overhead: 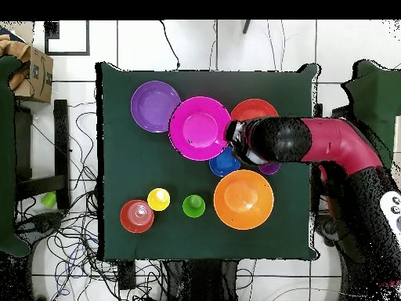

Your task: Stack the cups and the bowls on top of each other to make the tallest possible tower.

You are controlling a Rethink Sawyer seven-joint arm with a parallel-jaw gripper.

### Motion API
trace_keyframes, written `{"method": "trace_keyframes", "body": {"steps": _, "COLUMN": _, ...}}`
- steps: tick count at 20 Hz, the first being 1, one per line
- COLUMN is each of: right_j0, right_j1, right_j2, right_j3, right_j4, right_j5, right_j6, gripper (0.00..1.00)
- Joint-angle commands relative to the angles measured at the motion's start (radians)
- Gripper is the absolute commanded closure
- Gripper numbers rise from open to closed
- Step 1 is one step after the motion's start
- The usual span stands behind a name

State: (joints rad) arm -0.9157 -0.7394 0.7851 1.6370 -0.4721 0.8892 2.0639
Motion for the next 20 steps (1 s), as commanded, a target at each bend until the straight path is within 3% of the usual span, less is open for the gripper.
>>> {"method": "trace_keyframes", "body": {"steps": 1, "right_j0": 0.027, "right_j1": -0.085, "right_j2": -0.053, "right_j3": 0.204, "right_j4": 0.032, "right_j5": 0.192, "right_j6": -0.097, "gripper": 0.00}}
{"method": "trace_keyframes", "body": {"steps": 11, "right_j0": 0.087, "right_j1": -0.081, "right_j2": -0.060, "right_j3": 0.331, "right_j4": 0.088, "right_j5": 0.049, "right_j6": 0.067, "gripper": 0.00}}
{"method": "trace_keyframes", "body": {"steps": 17, "right_j0": 0.172, "right_j1": -0.005, "right_j2": -0.163, "right_j3": 0.282, "right_j4": -0.029, "right_j5": -0.088, "right_j6": 0.149, "gripper": 0.00}}
{"method": "trace_keyframes", "body": {"steps": 20, "right_j0": 0.219, "right_j1": 0.013, "right_j2": -0.213, "right_j3": 0.275, "right_j4": -0.038, "right_j5": -0.142, "right_j6": 0.191, "gripper": 0.00}}
